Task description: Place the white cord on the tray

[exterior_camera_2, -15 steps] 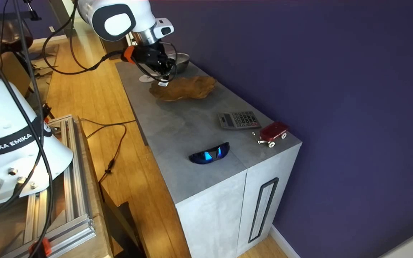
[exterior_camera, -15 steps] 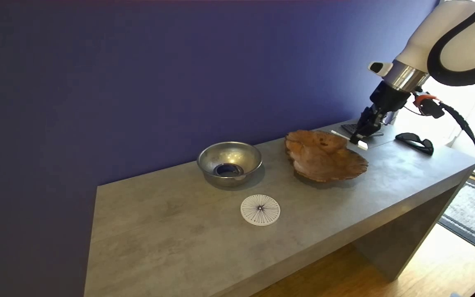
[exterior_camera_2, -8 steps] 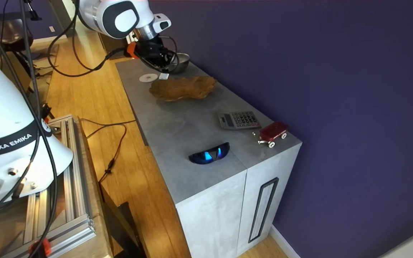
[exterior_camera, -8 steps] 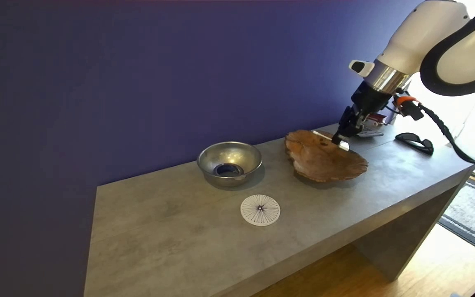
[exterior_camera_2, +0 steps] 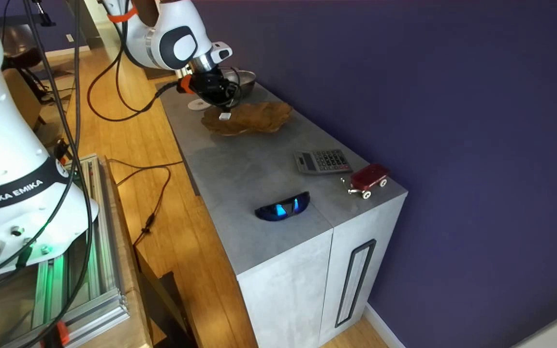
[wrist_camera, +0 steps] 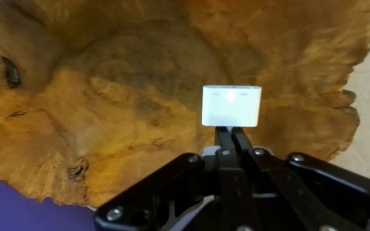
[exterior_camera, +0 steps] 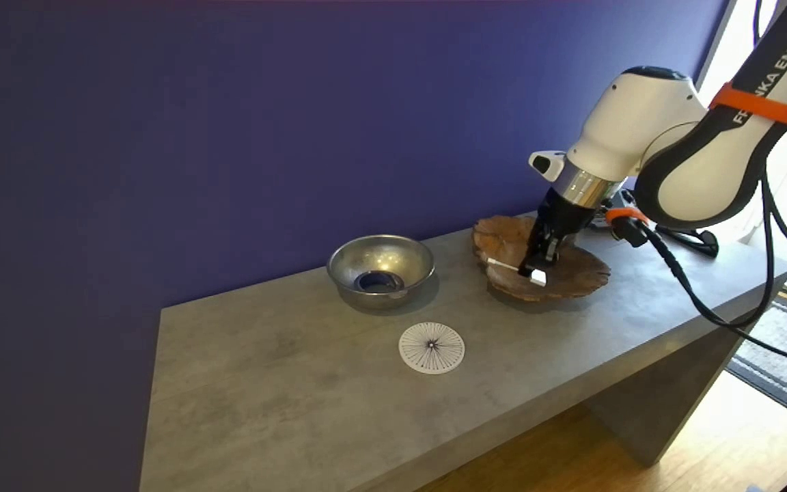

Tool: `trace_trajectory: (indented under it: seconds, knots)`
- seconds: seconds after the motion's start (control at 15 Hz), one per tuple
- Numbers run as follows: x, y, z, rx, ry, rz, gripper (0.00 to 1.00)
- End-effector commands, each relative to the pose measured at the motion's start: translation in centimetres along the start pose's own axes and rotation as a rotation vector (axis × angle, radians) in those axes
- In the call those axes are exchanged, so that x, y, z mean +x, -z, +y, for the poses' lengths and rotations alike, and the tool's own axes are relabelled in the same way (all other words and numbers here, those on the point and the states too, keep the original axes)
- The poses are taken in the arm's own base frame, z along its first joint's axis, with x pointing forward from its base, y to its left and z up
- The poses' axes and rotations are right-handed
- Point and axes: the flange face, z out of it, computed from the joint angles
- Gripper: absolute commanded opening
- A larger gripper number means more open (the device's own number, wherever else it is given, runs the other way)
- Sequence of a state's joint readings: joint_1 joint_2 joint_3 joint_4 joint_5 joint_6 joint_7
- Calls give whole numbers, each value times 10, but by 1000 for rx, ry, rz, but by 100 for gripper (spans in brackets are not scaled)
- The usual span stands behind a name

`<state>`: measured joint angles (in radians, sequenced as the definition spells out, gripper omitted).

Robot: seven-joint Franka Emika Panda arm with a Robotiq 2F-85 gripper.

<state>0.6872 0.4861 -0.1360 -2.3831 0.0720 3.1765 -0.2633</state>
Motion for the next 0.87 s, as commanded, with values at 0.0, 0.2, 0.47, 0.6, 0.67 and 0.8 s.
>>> trace_trajectory:
  seconds: [0.0, 0.2, 0.47, 0.6, 0.67, 0.8]
  knots:
    - [11, -21, -9, -40, -10, -29, 31]
    - [14, -2, 14, -71, -71, -2, 50]
    - [-15, 46, 58, -74, -110, 20, 79]
    - [-34, 75, 58, -30, -62, 67, 93]
    - [-47, 87, 51, -20, -50, 94, 98]
    - [-28, 65, 62, -32, -73, 79, 88]
